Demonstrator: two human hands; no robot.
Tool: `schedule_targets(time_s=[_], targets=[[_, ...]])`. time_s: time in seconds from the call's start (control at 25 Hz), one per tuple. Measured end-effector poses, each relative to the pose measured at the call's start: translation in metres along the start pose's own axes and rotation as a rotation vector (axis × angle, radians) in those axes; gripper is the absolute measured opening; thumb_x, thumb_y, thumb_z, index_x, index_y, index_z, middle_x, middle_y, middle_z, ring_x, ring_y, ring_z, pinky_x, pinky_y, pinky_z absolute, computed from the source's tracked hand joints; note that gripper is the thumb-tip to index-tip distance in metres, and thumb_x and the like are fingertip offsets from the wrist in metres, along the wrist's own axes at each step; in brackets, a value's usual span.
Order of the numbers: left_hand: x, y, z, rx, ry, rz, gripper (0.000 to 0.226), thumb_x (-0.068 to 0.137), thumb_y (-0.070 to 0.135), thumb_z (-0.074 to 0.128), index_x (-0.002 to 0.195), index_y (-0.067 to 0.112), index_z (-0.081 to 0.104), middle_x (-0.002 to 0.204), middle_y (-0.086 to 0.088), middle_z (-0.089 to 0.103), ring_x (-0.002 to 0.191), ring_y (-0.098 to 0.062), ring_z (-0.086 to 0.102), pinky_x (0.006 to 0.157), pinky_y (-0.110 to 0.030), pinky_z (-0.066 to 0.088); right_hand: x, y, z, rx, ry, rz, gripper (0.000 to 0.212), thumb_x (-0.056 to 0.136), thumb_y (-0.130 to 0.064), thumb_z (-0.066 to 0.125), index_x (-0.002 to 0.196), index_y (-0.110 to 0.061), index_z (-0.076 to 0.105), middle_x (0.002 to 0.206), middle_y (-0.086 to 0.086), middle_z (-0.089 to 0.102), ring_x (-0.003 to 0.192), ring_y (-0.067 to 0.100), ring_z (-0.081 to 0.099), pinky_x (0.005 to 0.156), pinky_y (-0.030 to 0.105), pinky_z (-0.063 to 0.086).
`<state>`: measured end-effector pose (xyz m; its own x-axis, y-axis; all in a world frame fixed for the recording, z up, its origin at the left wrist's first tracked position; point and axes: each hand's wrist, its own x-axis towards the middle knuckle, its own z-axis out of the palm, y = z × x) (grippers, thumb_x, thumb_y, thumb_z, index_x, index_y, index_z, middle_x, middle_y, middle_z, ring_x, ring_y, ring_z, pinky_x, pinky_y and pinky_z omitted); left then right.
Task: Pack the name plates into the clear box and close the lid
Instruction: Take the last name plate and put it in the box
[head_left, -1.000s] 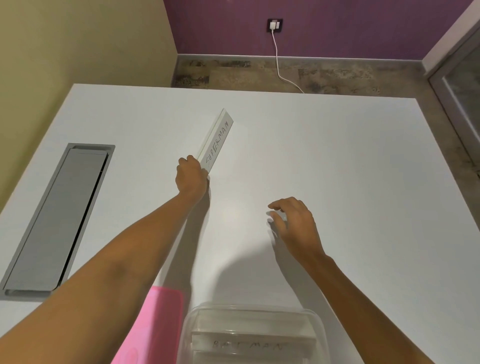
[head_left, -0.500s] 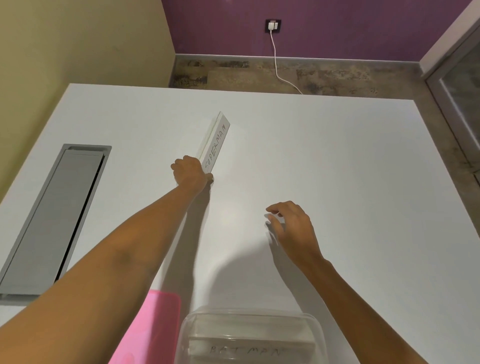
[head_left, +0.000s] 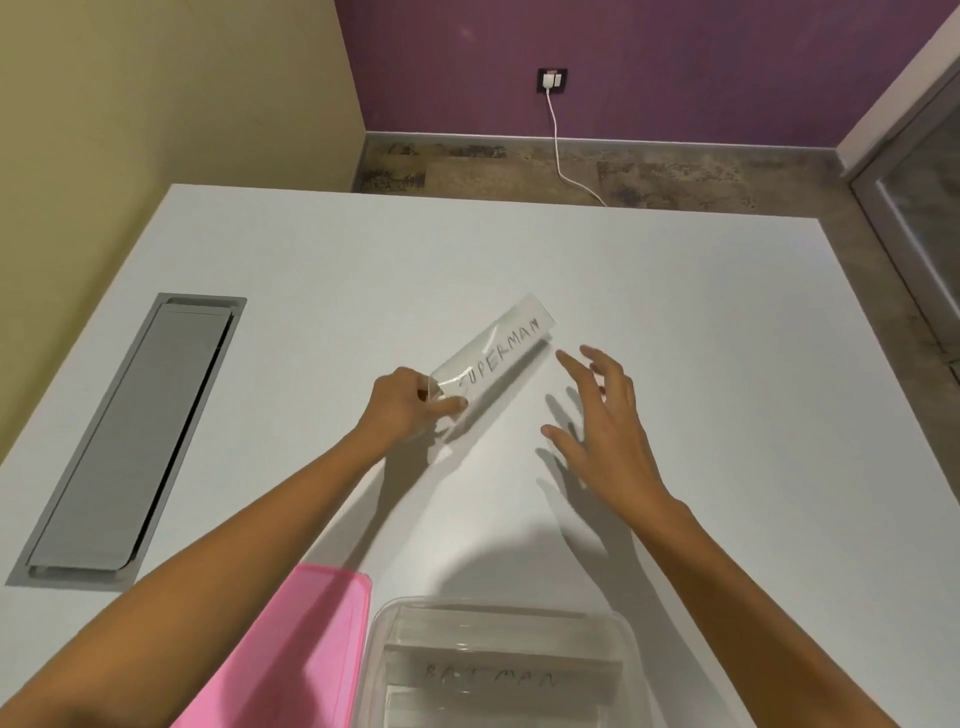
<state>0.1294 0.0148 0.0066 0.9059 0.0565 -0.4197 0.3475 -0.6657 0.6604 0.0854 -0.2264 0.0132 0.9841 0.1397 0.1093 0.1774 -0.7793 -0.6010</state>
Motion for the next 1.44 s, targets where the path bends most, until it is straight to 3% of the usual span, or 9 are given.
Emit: schedule_targets(time_s=[0.08,0.2,0.28,0.36,0.48,0.68,1.04,1.2,1.44], targets=[[-0.031,0.0,-0.001,0.018,-0.061,0.06,0.048,0.073,0.036,0.077,0.063,-0.006,0.056,0.06,-0.008,0.047,0.054,-0.017,0.038,0.051,-0.02,0.03,0.004,-0.003,-0.013,-0.101,-0.04,-0.101,0.094,0.075,-0.026,0.078,0.146,-0.035,0.017,0.154,-0.002,0.018,0.139,0.019,0.022,0.106,0.035,0.033],[-0.082,0.004,-0.007,0.09,-0.112,0.174,0.038,0.073,0.034,0.078,0.046,0.021,0.054,0.056,-0.009,0.047,0.053,-0.017,0.037,0.049,-0.018,0.029,0.004,-0.006,-0.033,-0.206,-0.225,-0.23,0.109,0.069,-0.033,0.081,0.146,-0.044,0.005,0.157,-0.005,0.017,0.143,0.02,0.015,0.116,0.047,0.026],[-0.116,0.007,-0.01,0.099,-0.123,0.25,0.033,0.071,0.03,0.08,0.048,0.042,0.06,0.068,-0.019,0.062,0.058,-0.025,0.052,0.056,-0.028,0.043,0.0,-0.007,-0.04,-0.282,-0.423,-0.26,0.118,0.061,-0.038,0.084,0.143,-0.049,0.0,0.155,-0.006,0.021,0.143,0.019,0.016,0.118,0.047,0.019],[-0.143,0.006,-0.013,0.101,-0.098,0.308,0.033,0.069,0.028,0.081,0.05,0.041,0.058,0.08,-0.018,0.067,0.071,-0.029,0.063,0.066,-0.037,0.052,-0.008,-0.01,-0.041,-0.29,-0.604,-0.227,0.116,0.058,-0.04,0.085,0.141,-0.052,0.005,0.147,-0.007,0.037,0.133,0.019,0.033,0.115,0.043,0.023],[-0.167,-0.003,-0.015,0.138,-0.049,0.388,0.03,0.068,0.031,0.082,0.065,0.039,0.052,0.084,-0.002,0.061,0.072,-0.011,0.061,0.062,-0.01,0.047,-0.029,-0.016,-0.042,-0.16,-0.731,-0.158,0.094,0.061,-0.037,0.084,0.134,-0.052,0.025,0.124,-0.008,0.058,0.104,0.016,0.054,0.092,0.034,0.044],[-0.194,-0.021,-0.016,0.206,-0.065,0.457,0.05,0.073,0.032,0.078,0.119,0.024,0.061,0.103,0.005,0.053,0.083,0.005,0.051,0.072,-0.001,0.04,-0.072,-0.03,-0.051,-0.131,-0.697,-0.166,0.066,0.064,-0.042,0.081,0.119,-0.044,0.045,0.112,-0.014,0.055,0.099,0.008,0.052,0.079,0.028,0.042],[-0.249,-0.065,-0.016,0.308,-0.167,0.594,0.055,0.08,0.048,0.065,0.13,0.038,0.045,0.115,0.016,0.044,0.104,0.006,0.046,0.088,-0.01,0.04,-0.164,-0.055,-0.057,-0.263,-0.484,-0.282,0.067,0.07,-0.055,0.067,0.13,-0.037,0.043,0.12,-0.014,0.053,0.107,0.011,0.052,0.083,0.028,0.042],[-0.271,-0.088,-0.006,0.637,-0.033,0.687,0.049,0.084,0.047,0.06,0.13,0.032,0.048,0.123,0.012,0.055,0.11,-0.007,0.054,0.104,-0.029,0.037,-0.208,-0.061,-0.04,-0.259,-0.528,-0.25,0.066,0.076,-0.062,0.059,0.133,-0.036,0.04,0.123,-0.014,0.051,0.109,0.012,0.054,0.078,0.029,0.045],[-0.286,-0.097,0.018,0.822,0.083,0.728,0.04,0.061,0.032,0.084,0.098,0.035,0.07,0.088,0.016,0.071,0.084,-0.009,0.068,0.092,-0.043,0.05,-0.232,-0.054,-0.018,-0.281,-0.638,-0.234,0.062,0.086,-0.054,0.053,0.14,-0.03,0.036,0.128,-0.007,0.05,0.103,0.017,0.057,0.082,0.031,0.044]])
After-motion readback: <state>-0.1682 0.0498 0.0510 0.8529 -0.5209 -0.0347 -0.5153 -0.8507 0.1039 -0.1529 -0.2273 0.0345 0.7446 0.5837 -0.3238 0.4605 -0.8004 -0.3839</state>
